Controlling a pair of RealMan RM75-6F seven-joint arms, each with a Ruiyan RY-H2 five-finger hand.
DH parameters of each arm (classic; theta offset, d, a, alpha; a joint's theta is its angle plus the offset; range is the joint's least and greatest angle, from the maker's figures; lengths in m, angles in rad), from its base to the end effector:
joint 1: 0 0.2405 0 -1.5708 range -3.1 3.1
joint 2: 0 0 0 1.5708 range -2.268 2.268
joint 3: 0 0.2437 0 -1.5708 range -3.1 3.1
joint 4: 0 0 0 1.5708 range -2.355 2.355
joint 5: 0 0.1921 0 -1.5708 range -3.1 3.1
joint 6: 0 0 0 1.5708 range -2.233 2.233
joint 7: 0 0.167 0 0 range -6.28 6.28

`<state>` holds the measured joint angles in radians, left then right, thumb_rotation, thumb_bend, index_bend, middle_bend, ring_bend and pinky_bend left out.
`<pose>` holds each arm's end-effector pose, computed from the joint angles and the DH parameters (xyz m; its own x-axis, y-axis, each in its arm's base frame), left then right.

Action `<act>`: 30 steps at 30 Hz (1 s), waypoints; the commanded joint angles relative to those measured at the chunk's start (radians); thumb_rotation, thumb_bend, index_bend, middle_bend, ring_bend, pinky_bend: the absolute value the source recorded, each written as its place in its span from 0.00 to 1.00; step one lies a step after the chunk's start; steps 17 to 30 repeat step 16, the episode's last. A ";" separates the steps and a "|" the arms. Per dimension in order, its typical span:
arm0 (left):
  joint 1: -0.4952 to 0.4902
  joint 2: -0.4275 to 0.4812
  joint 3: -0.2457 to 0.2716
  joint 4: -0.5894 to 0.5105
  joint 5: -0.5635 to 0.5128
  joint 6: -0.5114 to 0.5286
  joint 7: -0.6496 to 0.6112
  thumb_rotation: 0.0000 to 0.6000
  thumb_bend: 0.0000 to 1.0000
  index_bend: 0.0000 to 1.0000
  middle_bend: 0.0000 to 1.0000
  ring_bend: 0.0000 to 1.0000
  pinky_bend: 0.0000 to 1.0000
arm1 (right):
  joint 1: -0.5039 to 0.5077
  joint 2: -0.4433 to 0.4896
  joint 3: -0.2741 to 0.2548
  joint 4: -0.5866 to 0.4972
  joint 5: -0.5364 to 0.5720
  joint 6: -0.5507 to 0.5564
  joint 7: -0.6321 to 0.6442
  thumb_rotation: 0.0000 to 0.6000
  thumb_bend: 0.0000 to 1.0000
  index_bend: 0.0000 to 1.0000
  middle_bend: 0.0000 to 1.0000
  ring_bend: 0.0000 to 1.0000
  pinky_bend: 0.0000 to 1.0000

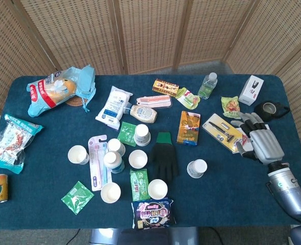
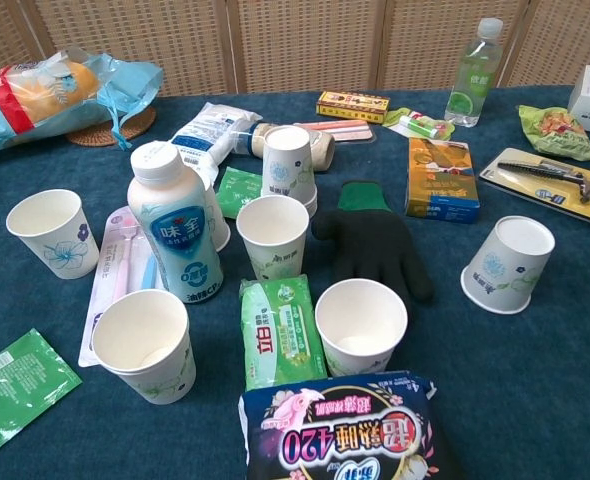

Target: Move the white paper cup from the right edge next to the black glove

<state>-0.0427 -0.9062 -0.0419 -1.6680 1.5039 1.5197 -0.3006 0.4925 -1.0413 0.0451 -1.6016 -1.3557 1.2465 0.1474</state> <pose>-0.2969 0.1875 0.2332 0.2604 -0.0208 0.9653 0.9654 0.0215 -0.2599 -0.2333 -0.3131 0.1706 0.3480 -0.0792 0.9342 -0.9215 -0.2119 0.3253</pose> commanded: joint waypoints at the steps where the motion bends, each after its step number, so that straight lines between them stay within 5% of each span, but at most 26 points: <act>1: -0.002 -0.006 -0.001 0.005 -0.001 -0.002 -0.001 1.00 0.41 0.00 0.05 0.05 0.00 | -0.067 -0.017 0.025 0.018 0.097 0.064 -0.167 1.00 0.50 0.20 0.00 0.00 0.00; 14: -0.022 -0.056 -0.012 0.035 -0.010 -0.023 0.001 1.00 0.41 0.00 0.05 0.04 0.00 | -0.170 -0.010 0.032 0.041 0.117 0.114 -0.199 1.00 0.49 0.20 0.00 0.00 0.00; 30: -0.025 -0.059 -0.014 0.037 -0.012 -0.029 0.003 1.00 0.41 0.00 0.05 0.03 0.00 | -0.175 -0.010 0.036 0.040 0.115 0.112 -0.191 1.00 0.49 0.20 0.00 0.00 0.00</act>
